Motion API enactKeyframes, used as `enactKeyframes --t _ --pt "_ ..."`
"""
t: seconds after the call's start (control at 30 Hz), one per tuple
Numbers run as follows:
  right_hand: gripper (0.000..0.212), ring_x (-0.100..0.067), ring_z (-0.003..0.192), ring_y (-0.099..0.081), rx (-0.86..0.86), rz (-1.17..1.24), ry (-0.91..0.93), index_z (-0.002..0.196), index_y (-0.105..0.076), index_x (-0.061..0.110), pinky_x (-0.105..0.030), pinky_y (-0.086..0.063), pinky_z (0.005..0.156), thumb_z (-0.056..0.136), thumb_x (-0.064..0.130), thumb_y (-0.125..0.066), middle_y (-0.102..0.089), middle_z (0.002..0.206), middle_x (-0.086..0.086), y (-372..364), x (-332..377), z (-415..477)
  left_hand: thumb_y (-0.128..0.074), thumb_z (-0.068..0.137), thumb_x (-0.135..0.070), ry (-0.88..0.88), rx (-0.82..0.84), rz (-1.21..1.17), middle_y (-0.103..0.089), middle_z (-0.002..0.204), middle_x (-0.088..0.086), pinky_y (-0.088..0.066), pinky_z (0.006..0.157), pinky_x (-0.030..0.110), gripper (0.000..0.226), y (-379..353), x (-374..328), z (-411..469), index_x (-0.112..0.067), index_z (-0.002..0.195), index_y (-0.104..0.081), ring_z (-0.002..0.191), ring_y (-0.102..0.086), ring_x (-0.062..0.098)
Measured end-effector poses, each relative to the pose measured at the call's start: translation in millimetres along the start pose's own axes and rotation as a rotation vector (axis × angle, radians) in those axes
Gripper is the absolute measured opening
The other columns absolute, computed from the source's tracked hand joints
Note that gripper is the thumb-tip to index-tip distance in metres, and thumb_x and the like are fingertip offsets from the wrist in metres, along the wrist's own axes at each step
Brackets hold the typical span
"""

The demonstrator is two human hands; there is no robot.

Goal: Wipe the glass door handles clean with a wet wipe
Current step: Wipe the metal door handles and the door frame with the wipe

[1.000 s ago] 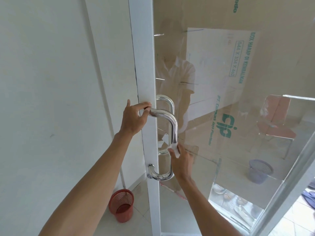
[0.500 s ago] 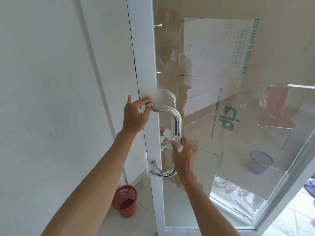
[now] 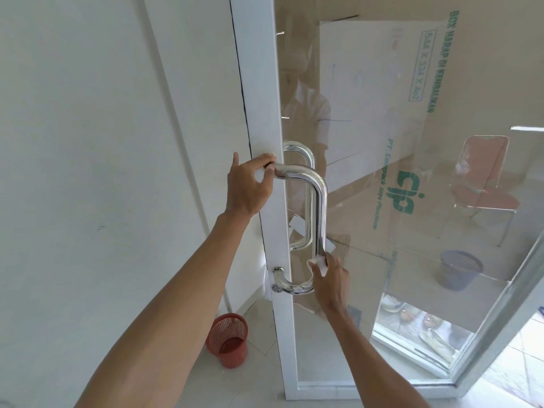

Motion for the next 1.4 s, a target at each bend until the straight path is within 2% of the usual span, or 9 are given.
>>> enactKeyframes --t 0.13,0.27,0.57,0.83,0.97,1.07,1.23,1.33,1.4 --pt "0.027 -0.04 0.101 -0.06 -0.123 0.033 0.132 0.109 -0.062 0.005 -0.042 -0.052 0.078 0.089 0.023 -0.066 -0.066 0.1 -0.012 11.4 25.0 19.3 -0.053 0.094 -0.013 -0.005 -0.022 0.004 -0.074 0.104 -0.006 -0.008 0.123 0.042 0.023 -1.0 0.7 -1.3 -0.013 0.101 -0.074 0.094 -0.067 0.015" --pt "0.021 -0.033 0.08 -0.06 -0.174 0.121 0.108 0.089 -0.057 0.009 -0.033 -0.046 0.068 0.093 0.03 -0.058 -0.056 0.081 0.0 -1.1 15.2 0.6 -0.053 0.093 -0.013 -0.013 -0.027 0.007 -0.074 0.103 -0.007 -0.008 0.123 0.04 0.023 -1.0 1.6 -1.6 -0.014 0.101 -0.074 0.093 -0.066 0.014" --pt "0.018 -0.035 0.073 -0.062 -0.124 0.286 -0.488 0.078 -0.059 0.003 -0.041 -0.049 0.07 0.086 0.017 -0.069 -0.063 0.069 -0.009 -48.6 -32.4 -45.2 -0.05 0.092 -0.015 -0.038 -0.057 0.025 -0.074 0.098 -0.007 -0.008 0.122 0.037 0.023 -1.7 -2.7 -6.4 -0.013 0.096 -0.073 0.086 -0.066 0.015" --pt "0.034 -0.023 0.085 -0.058 -0.052 0.865 -1.136 0.11 -0.065 0.007 -0.032 -0.044 0.071 0.091 0.034 -0.063 -0.064 0.092 -0.007 -76.2 1.8 -65.0 -0.049 0.09 -0.022 -0.009 -0.045 0.037 -0.074 0.099 -0.008 -0.008 0.122 0.038 0.026 -2.5 -6.9 -9.3 -0.014 0.099 -0.072 0.086 -0.065 0.013" --pt "0.054 -0.035 0.106 -0.059 0.027 0.881 -1.209 0.125 -0.055 0.002 -0.044 -0.048 0.09 0.089 0.042 -0.061 -0.062 0.121 -0.018 -78.2 6.0 -65.1 -0.049 0.09 -0.027 -0.002 -0.04 0.052 -0.074 0.101 -0.007 -0.007 0.122 0.038 0.029 -3.5 -9.1 -10.0 -0.015 0.101 -0.072 0.087 -0.065 0.011" --pt "0.056 -0.031 0.09 -0.059 0.016 0.887 -1.184 0.124 -0.054 -0.001 -0.047 -0.051 0.088 0.089 0.041 -0.062 -0.062 0.118 -0.024 -77.3 11.0 -66.3 -0.049 0.09 -0.027 0.001 -0.047 0.049 -0.073 0.098 -0.007 -0.007 0.122 0.04 0.028 -4.2 -10.6 -10.2 -0.015 0.099 -0.071 0.084 -0.064 0.011" --pt "0.06 -0.037 0.114 -0.055 -0.012 0.846 -1.335 0.127 -0.051 0.001 -0.042 -0.045 0.1 0.086 0.043 -0.066 -0.059 0.123 -0.017 -77.3 26.9 -61.4 -0.05 0.089 -0.026 0.003 -0.061 0.046 -0.073 0.095 -0.008 -0.008 0.122 0.039 0.025 -4.9 -12.3 -11.1 -0.015 0.097 -0.071 0.083 -0.064 0.011" --pt "0.038 -0.036 0.113 -0.056 0.071 0.803 -1.155 0.13 -0.048 0.004 -0.007 -0.047 0.062 0.098 0.024 -0.049 -0.057 0.126 -0.02 -74.5 38.2 -66.0 -0.051 0.09 -0.025 -0.021 -0.063 0.056 -0.073 0.093 -0.01 -0.009 0.122 0.042 0.023 -4.2 -12.4 -12.7 -0.016 0.096 -0.071 0.081 -0.064 0.01" --pt "0.034 -0.035 0.116 -0.055 0.109 0.955 -1.197 0.133 -0.046 0.007 -0.013 -0.048 0.058 0.101 0.015 -0.037 -0.054 0.13 -0.021 -80.3 40.8 -67.0 -0.052 0.09 -0.025 -0.033 -0.065 0.055 -0.073 0.094 -0.011 -0.01 0.122 0.043 0.022 -2.8 -12.0 -13.6 -0.016 0.097 -0.071 0.082 -0.064 0.008"
Point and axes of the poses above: each hand's wrist, its own z-axis towards the middle knuckle, its own y-axis out of the back of the hand, x = y × z, the point moved 2 cm from there along z, towards the middle knuckle
